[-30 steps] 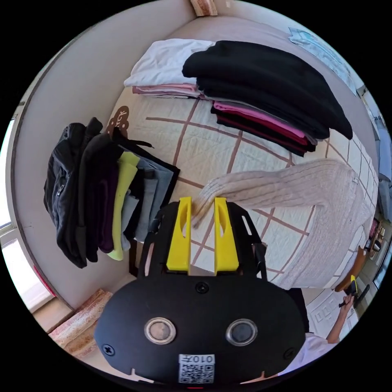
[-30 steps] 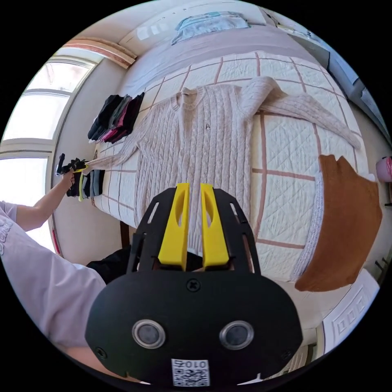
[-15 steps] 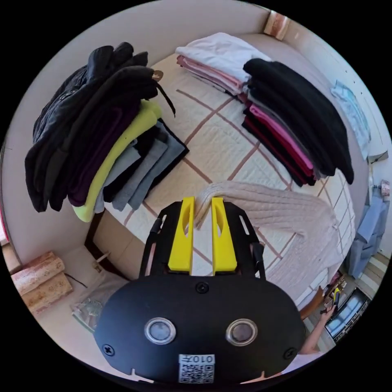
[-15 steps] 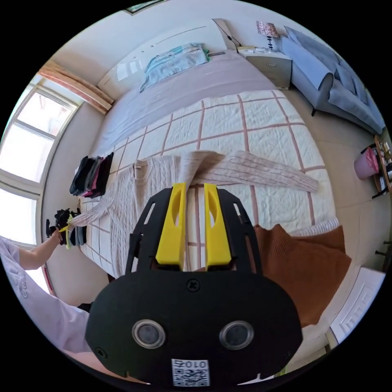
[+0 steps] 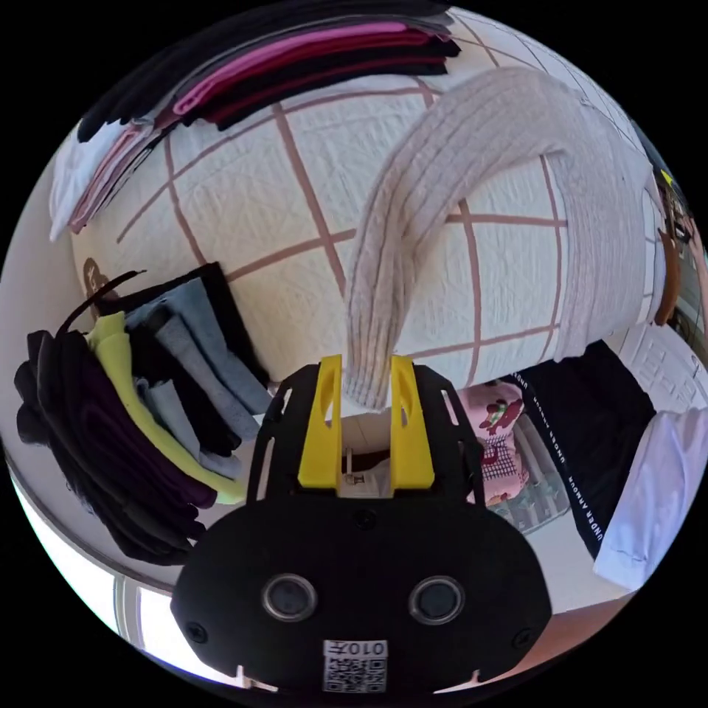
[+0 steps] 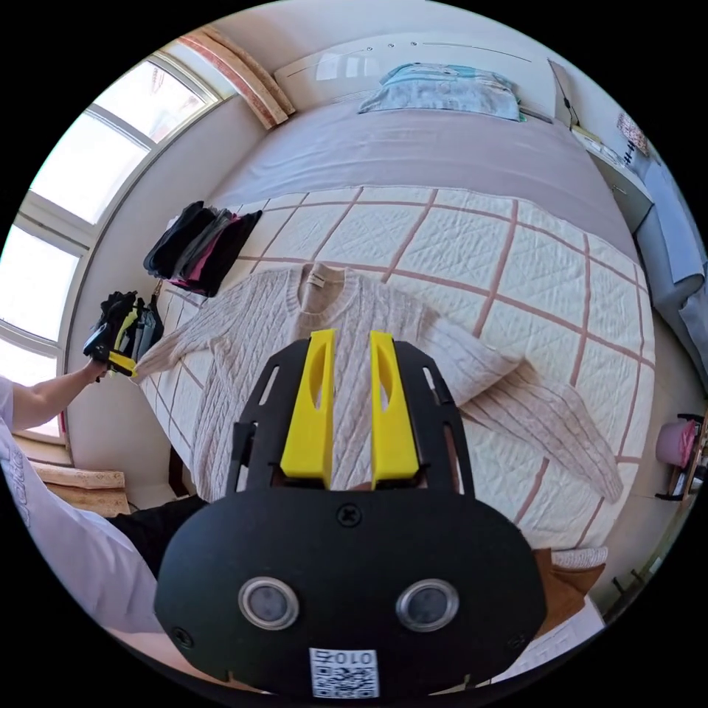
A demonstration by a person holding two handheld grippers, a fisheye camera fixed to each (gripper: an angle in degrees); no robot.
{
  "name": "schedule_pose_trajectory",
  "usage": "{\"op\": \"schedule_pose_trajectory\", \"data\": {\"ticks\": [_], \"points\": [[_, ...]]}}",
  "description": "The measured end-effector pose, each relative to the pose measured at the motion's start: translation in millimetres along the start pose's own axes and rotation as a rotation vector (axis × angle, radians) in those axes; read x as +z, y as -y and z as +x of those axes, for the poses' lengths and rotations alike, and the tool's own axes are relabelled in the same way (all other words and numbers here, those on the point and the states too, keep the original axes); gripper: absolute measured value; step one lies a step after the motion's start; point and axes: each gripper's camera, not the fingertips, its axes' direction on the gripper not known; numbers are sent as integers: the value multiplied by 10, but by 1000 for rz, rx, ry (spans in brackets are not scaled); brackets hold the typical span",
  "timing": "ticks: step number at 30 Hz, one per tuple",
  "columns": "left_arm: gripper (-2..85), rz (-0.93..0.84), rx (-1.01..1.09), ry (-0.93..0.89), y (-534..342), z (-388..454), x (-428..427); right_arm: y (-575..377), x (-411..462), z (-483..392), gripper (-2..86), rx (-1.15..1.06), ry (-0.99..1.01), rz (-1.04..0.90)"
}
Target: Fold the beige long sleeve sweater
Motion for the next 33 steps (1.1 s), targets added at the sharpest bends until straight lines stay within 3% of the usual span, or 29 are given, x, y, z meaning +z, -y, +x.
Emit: {"op": "schedule_pose_trajectory", "data": {"ticks": [8,14,16,22,28,33], "points": [[122,-127,-2,6,-641,-392,262,313,298,-555,79,-19,72,-7],[116,253,60,131,-671,-207,-598,606,514,-760,98,-18,-58,-1],[117,399,146,179,-255,174,-994,781,573,-757,104,-56,-127,-11],[112,598,352,361,1392,1182,-1635,1481,987,-613,111,-254,-311,-192],[108,501,494,185,2767,1333,-1786,1869,1464,-539,108,-398,-231,-393],[83,510,606,120,3076,1416,-1882,1961,1656,-588,92,-462,-239,-422]]}}
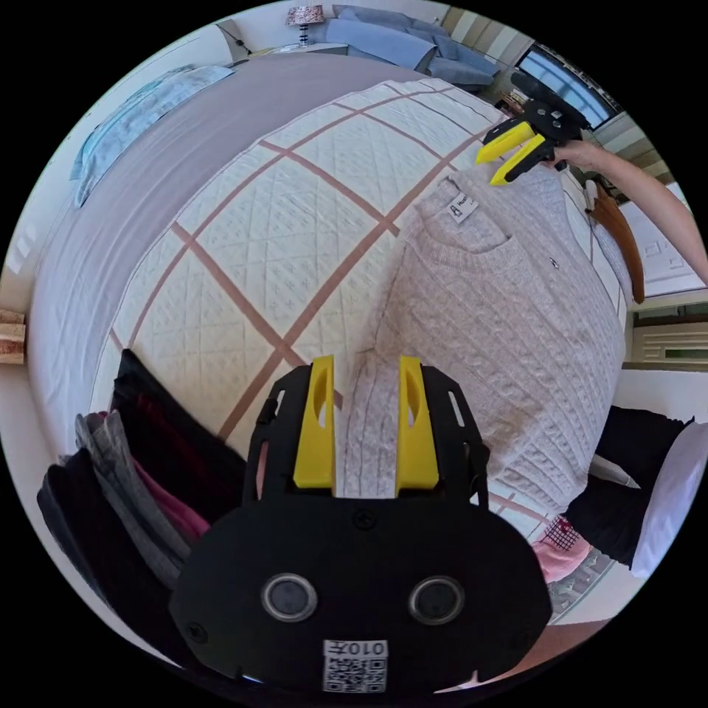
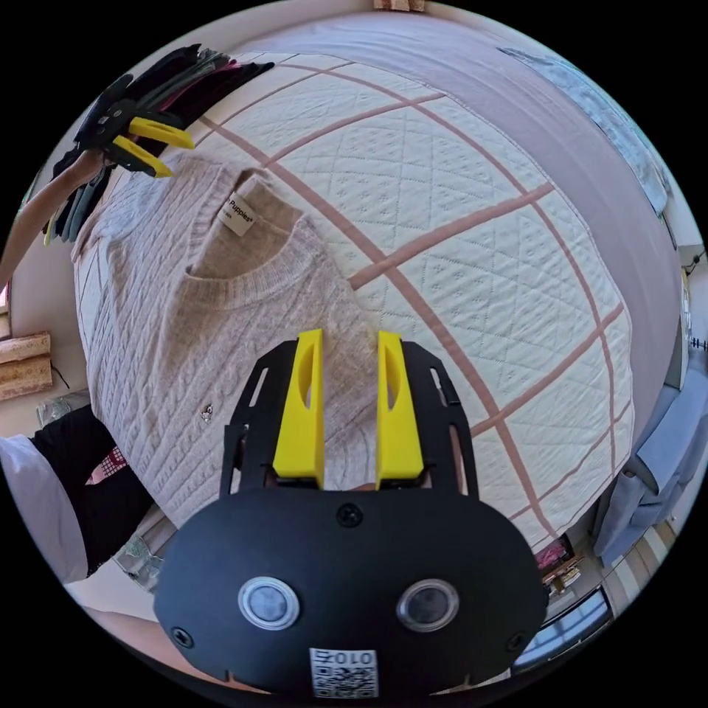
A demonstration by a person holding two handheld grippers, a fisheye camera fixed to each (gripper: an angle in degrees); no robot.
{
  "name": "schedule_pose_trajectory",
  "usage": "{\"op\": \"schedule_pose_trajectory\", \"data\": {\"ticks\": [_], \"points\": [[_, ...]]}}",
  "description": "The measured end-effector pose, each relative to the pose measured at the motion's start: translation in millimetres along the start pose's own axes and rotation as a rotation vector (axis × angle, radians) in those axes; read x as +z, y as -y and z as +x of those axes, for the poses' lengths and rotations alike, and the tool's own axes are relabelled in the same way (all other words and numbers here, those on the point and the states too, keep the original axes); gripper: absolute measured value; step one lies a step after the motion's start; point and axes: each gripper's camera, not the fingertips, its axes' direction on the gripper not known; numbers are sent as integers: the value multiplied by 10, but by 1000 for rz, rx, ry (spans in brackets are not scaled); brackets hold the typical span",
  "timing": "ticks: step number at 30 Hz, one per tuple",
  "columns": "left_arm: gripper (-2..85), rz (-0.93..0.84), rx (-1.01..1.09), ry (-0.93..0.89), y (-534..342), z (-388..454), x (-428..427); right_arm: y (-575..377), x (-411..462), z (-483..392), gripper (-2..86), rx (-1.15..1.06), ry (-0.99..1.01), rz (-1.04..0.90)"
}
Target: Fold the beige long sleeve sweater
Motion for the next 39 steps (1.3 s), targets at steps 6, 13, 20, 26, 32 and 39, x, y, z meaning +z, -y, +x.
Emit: {"op": "schedule_pose_trajectory", "data": {"ticks": [6,13,20,26,32,39], "points": [[30,32,-63,-186,27,-106,27,61,-224,-187,52,-62,-4,8],[13,123,-247,-153,-282,-255,-520,324,-664,4,47,-17,5,31],[26,-25,-422,-80,133,-184,-3,653,-447,89,58,230,29,37],[47,90,-487,-106,90,122,-398,-499,-1515,273,106,444,20,428],[52,237,-503,171,-70,1134,-1170,-2008,-1405,695,129,664,-306,-31],[48,209,-614,84,-178,2227,-1095,-2673,-1046,463,147,518,-346,-194]]}}
